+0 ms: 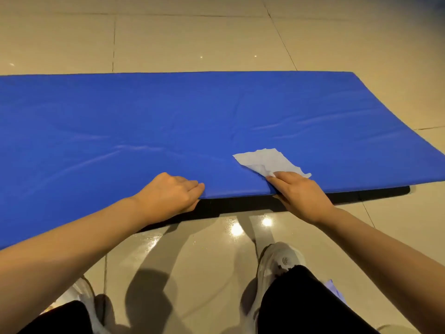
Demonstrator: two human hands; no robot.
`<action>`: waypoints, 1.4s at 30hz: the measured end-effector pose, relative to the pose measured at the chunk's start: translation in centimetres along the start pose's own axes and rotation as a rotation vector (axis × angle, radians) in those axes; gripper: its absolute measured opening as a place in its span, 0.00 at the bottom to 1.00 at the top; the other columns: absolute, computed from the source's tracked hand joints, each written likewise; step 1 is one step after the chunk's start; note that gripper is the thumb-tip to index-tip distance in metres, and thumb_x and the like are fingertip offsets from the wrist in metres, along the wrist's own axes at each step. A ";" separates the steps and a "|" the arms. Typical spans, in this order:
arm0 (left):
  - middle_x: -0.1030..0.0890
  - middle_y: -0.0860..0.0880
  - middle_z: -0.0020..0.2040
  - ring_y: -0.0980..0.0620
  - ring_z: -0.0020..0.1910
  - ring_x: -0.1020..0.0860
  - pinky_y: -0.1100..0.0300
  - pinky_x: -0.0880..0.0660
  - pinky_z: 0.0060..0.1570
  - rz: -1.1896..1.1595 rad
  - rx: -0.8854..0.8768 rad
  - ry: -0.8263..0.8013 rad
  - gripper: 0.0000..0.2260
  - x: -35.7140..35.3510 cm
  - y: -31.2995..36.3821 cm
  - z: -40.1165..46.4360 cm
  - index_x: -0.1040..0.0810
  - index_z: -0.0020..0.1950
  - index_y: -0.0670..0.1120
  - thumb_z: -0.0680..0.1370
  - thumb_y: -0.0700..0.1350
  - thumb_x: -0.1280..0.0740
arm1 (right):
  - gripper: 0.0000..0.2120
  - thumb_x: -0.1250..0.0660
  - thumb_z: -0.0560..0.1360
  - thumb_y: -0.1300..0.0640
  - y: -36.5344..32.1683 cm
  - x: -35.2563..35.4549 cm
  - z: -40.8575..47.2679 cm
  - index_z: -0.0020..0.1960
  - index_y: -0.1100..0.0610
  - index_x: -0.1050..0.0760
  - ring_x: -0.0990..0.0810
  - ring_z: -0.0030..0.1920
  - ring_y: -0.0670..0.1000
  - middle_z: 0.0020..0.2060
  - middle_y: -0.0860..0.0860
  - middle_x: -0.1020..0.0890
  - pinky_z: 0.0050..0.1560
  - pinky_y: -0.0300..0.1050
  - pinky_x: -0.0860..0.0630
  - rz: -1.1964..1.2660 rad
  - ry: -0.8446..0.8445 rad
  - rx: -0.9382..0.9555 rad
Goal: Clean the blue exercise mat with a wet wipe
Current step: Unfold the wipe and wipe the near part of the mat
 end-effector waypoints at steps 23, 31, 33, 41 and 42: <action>0.18 0.47 0.55 0.47 0.51 0.21 0.57 0.29 0.48 0.154 0.474 0.038 0.12 28.1 -11.8 -5.5 0.25 0.66 0.48 0.83 0.45 0.40 | 0.13 0.33 0.78 0.61 -10.1 26.4 1.7 0.62 0.60 0.23 0.21 0.52 0.59 0.55 0.58 0.19 0.52 0.53 0.25 0.132 0.635 -0.189; 0.16 0.40 0.51 0.37 0.49 0.20 0.50 0.28 0.45 0.130 0.827 0.267 0.11 34.6 -19.5 -21.9 0.19 0.59 0.42 0.78 0.35 0.35 | 0.07 0.34 0.78 0.61 -26.6 30.8 8.5 0.56 0.60 0.22 0.23 0.45 0.57 0.47 0.56 0.20 0.40 0.50 0.26 0.203 0.729 0.157; 0.16 0.39 0.50 0.35 0.49 0.20 0.50 0.28 0.45 0.137 0.926 0.342 0.11 35.4 -20.6 -26.0 0.18 0.58 0.40 0.77 0.33 0.33 | 0.06 0.30 0.75 0.64 -30.9 32.5 9.7 0.51 0.61 0.22 0.23 0.40 0.57 0.43 0.56 0.20 0.32 0.48 0.27 0.170 0.785 0.260; 0.17 0.41 0.49 0.37 0.48 0.20 0.50 0.28 0.42 0.009 1.167 0.355 0.10 26.9 -18.5 -36.0 0.19 0.54 0.41 0.74 0.40 0.25 | 0.12 0.24 0.67 0.66 -39.1 24.5 10.8 0.48 0.62 0.23 0.23 0.37 0.59 0.40 0.57 0.22 0.24 0.49 0.27 0.133 0.699 0.408; 0.17 0.42 0.50 0.39 0.49 0.20 0.50 0.27 0.44 -0.029 1.124 0.360 0.13 26.0 -17.9 -35.0 0.19 0.55 0.42 0.73 0.43 0.23 | 0.12 0.24 0.67 0.66 -39.3 23.8 11.0 0.48 0.62 0.22 0.22 0.38 0.60 0.40 0.57 0.21 0.26 0.49 0.28 0.158 0.677 0.387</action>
Point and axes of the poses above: each hand's wrist, its own z-axis towards the middle knuckle, its own x-axis out of the back of the hand, y = z × x, the point moved 9 cm from there along z, towards the middle knuckle
